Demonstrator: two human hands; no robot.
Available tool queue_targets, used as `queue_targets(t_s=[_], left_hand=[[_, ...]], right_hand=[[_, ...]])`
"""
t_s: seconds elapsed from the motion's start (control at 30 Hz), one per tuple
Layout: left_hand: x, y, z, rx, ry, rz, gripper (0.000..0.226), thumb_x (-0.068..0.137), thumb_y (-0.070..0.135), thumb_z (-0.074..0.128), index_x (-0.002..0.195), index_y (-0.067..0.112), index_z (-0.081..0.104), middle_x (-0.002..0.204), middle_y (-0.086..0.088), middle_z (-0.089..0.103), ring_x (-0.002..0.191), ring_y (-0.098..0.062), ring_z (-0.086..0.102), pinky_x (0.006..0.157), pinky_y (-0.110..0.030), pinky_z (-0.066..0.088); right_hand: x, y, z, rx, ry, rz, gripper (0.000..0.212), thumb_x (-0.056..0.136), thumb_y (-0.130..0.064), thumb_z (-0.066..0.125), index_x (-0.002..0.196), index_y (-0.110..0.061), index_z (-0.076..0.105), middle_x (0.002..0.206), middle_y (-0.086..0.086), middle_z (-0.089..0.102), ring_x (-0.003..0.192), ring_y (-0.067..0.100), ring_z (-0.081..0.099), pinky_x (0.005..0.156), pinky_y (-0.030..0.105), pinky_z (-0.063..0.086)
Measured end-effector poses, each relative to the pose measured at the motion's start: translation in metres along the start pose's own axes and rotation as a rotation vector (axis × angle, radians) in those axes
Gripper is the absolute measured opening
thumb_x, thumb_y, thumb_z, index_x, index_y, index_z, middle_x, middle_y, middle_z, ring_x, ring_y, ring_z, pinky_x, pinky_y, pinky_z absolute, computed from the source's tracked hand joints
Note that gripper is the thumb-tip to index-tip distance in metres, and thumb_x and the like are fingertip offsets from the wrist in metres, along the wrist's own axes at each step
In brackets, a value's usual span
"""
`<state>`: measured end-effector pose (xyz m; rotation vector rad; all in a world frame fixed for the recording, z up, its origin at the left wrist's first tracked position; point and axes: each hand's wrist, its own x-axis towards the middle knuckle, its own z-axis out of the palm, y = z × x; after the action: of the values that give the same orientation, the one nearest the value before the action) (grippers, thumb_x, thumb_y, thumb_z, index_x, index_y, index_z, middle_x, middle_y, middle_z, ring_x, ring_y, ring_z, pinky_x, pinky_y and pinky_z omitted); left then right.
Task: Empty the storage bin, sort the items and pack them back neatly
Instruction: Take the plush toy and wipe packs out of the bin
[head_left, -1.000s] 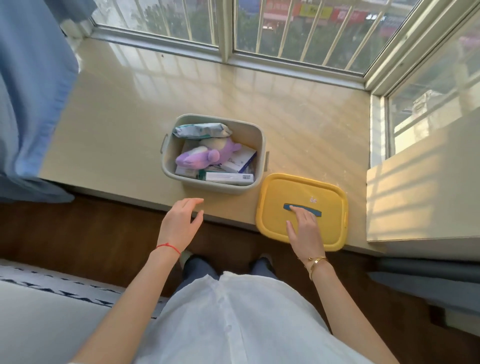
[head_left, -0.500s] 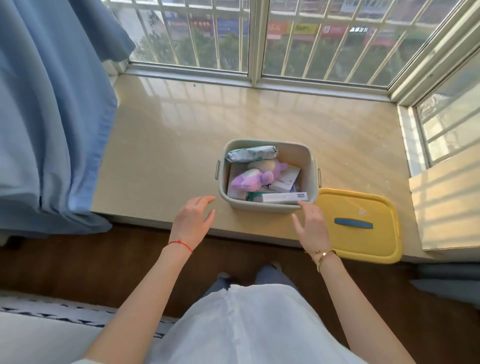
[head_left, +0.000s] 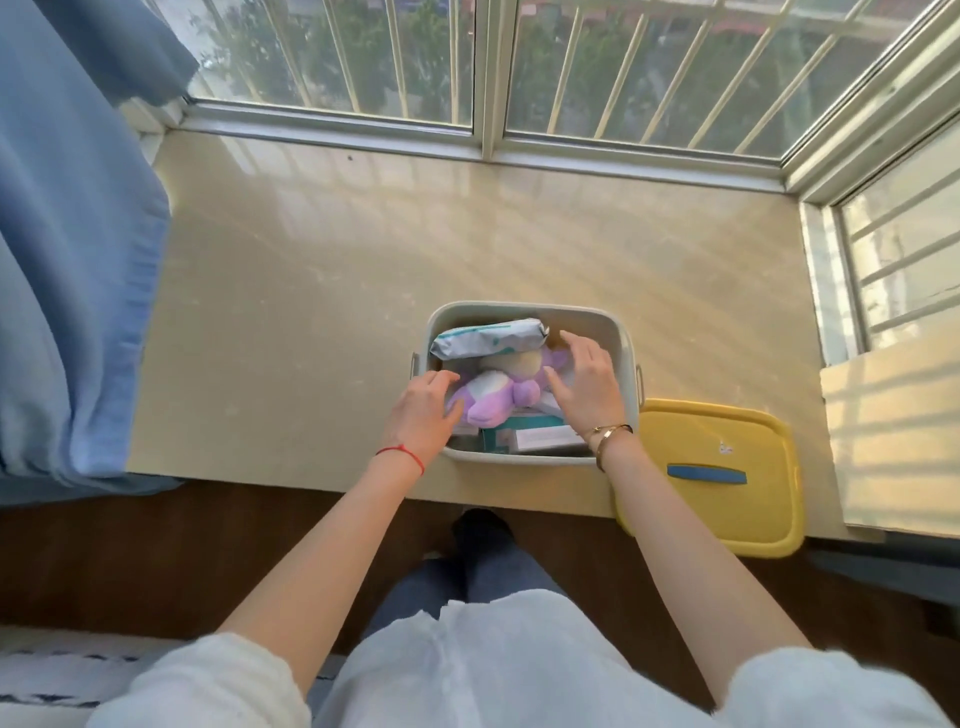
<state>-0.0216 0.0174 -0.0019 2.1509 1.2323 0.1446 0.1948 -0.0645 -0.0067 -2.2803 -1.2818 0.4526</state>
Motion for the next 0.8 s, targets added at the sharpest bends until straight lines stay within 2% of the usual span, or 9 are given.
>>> queue_targets(t_s=[0.2,0.3,0.47,0.6,0.7,0.8], left_hand=[[0.047,-0.004,0.042,-0.037,-0.175,-0.190,0.048,0.089,0.033,0.056,0.131,0.011,0.048,0.127,-0.009,0.053,0.116,-0.027,0.051,0.098,-0.040,0.043],[0.061,-0.007,0.058,-0.038,-0.247,-0.260,0.056,0.087,0.042,0.056,0.134,0.012,0.045,0.131,-0.009,0.052,0.119,-0.026,0.050,0.100,-0.039,0.041],[0.079,-0.012,0.072,-0.075,-0.318,-0.373,0.060,0.078,0.054,0.059,0.124,0.017,0.052,0.120,-0.007,0.055,0.108,-0.026,0.056,0.091,-0.036,0.046],[0.080,-0.014,0.065,-0.295,-0.316,-0.499,0.076,0.062,0.057,0.072,0.124,0.019,0.052,0.121,0.000,0.061,0.108,-0.020,0.058,0.092,-0.034,0.048],[0.077,-0.007,0.060,-0.428,-0.363,-0.580,0.083,0.059,0.049,0.083,0.125,0.019,0.043,0.119,0.005,0.058,0.101,-0.014,0.055,0.087,-0.028,0.044],[0.071,0.004,0.061,-0.470,-0.411,-0.621,0.096,0.056,0.052,0.084,0.130,0.021,0.031,0.119,0.004,0.051,0.103,-0.017,0.052,0.083,-0.029,0.044]], right_hand=[[0.069,0.007,0.030,-0.114,-0.185,-0.177,0.060,0.075,-0.022,0.069,0.130,-0.009,0.049,0.126,0.009,0.054,0.118,0.028,0.047,0.107,0.036,0.035],[0.084,0.012,0.044,-0.132,-0.273,-0.227,0.062,0.070,-0.019,0.071,0.128,-0.009,0.051,0.127,0.010,0.054,0.116,0.029,0.047,0.102,0.040,0.039],[0.096,0.025,0.057,-0.128,-0.249,-0.269,0.061,0.065,-0.011,0.068,0.125,-0.011,0.054,0.125,0.006,0.057,0.115,0.026,0.049,0.098,0.037,0.041],[0.098,0.027,0.055,-0.104,-0.212,-0.325,0.054,0.065,-0.011,0.066,0.118,-0.011,0.057,0.116,0.005,0.060,0.110,0.025,0.052,0.096,0.037,0.043],[0.093,0.024,0.047,-0.078,-0.155,-0.354,0.048,0.066,-0.010,0.066,0.113,-0.010,0.060,0.110,0.006,0.062,0.105,0.025,0.056,0.094,0.035,0.045],[0.084,0.023,0.036,-0.034,-0.102,-0.290,0.045,0.067,-0.012,0.069,0.112,-0.014,0.061,0.109,0.002,0.064,0.102,0.020,0.059,0.089,0.025,0.046]])
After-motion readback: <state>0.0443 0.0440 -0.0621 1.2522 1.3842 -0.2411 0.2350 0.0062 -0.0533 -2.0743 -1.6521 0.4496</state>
